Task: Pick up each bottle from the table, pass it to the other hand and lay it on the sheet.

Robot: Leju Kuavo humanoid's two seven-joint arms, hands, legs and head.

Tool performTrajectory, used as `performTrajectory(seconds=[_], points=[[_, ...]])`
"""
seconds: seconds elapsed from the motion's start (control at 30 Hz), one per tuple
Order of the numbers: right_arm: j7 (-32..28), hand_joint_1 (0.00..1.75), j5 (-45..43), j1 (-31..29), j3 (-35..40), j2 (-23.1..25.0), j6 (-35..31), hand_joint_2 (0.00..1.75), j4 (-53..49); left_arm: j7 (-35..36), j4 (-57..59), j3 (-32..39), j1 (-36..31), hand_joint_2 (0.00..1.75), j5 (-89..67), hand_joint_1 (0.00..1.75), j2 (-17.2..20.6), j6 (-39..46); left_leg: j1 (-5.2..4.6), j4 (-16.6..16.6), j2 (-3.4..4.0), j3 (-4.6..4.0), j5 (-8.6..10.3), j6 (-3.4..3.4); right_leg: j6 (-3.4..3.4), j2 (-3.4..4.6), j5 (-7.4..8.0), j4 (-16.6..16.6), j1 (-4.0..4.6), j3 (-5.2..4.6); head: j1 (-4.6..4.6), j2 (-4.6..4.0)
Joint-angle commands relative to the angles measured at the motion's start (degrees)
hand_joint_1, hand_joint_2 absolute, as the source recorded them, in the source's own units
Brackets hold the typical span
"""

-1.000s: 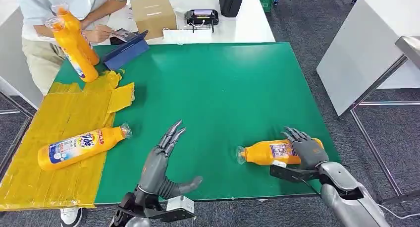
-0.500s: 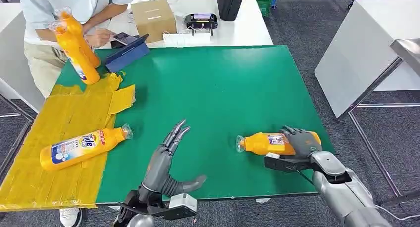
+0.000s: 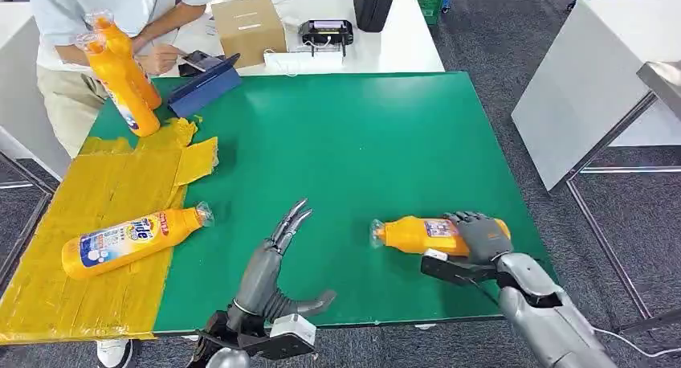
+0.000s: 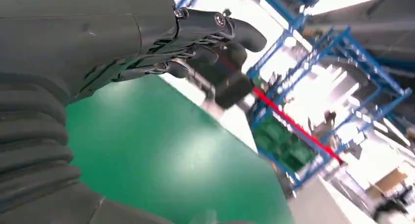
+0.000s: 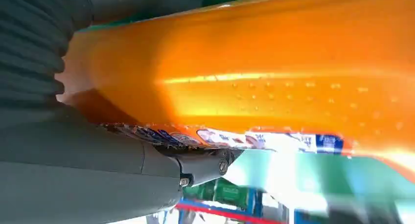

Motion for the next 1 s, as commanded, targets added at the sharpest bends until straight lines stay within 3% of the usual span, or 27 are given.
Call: performTrajectory(seconds=[0.03,0.13,0.27,0.33,0.6,0.77,0.87,1.0], points=[[-6.6,1.75,-14.1,8.2,-12.5,15.5,-5.6,1.75,-20.1,-0.6,0.1,0.9,0.9,1.75,0.7,0.00,-0.2,-1.2,0.09,0.0,0.17,-0.02,-0.13,-0.17,-0.17,0.40,-0.08,0.1,0.08,-0.15,-0.11,0.00],[-6.5,1.75,-14.1,8.5,-12.4,15.6,-5.6,1.75,-20.9,-0.6,0.2,0.9,0.9,1.75,0.7,0.00,-0.2,-1.1,0.10,0.0,-0.19,-0.20,0.06,-0.12,-0.15,-0.13,-0.16,0.0,0.09,-0.20,-0.07,0.00],[-6.4,1.75,-14.2,8.6,-12.6,15.3,-5.6,1.75,-20.9,-0.6,0.2,0.9,0.9,1.75,0.7,0.00,-0.2,-1.1,0.09,0.0,-0.29,-0.25,0.04,-0.12,-0.16,-0.13,-0.17,0.0,0.07,-0.23,-0.09,0.00],[-9.0,1.75,-18.3,8.9,-13.1,16.9,-5.2,1.75,-21.5,-0.7,0.4,0.9,0.9,1.75,0.7,0.00,-0.2,-0.9,0.08,0.0,-0.29,-0.31,0.03,-0.12,-0.18,-0.12,-0.17,0.0,0.06,-0.25,-0.09,0.00],[-11.0,1.75,-25.9,6.0,-5.4,21.0,2.8,1.75,-12.8,-2.0,2.3,0.1,-0.7,1.75,3.8,0.00,-0.6,-0.2,0.08,0.0,-0.17,-0.27,0.01,-0.15,-0.22,0.06,-0.14,0.0,0.05,-0.28,-0.11,0.00],[-11.1,1.75,-27.2,6.0,-4.6,20.2,4.0,1.75,-13.1,-2.0,2.2,0.0,-0.6,1.75,4.0,0.00,-0.5,-0.1,0.13,0.0,-0.25,-0.23,0.00,-0.15,-0.21,0.01,-0.18,0.0,0.12,-0.25,-0.11,0.00],[-12.3,1.75,-30.2,5.6,0.7,21.4,11.1,1.75,-9.8,-2.4,2.4,0.1,-1.4,1.75,5.3,0.00,-0.6,0.3,0.15,0.0,-0.20,-0.21,-0.03,-0.15,-0.21,0.09,-0.18,0.0,0.12,-0.22,-0.09,0.00],[-13.6,1.75,-29.9,4.2,10.0,22.9,13.8,1.75,-3.6,-2.8,1.3,1.5,-2.2,1.75,7.7,0.00,-0.4,1.1,0.18,0.0,-0.07,-0.24,-0.03,-0.18,-0.25,0.21,-0.15,0.0,0.15,-0.26,-0.07,0.00]])
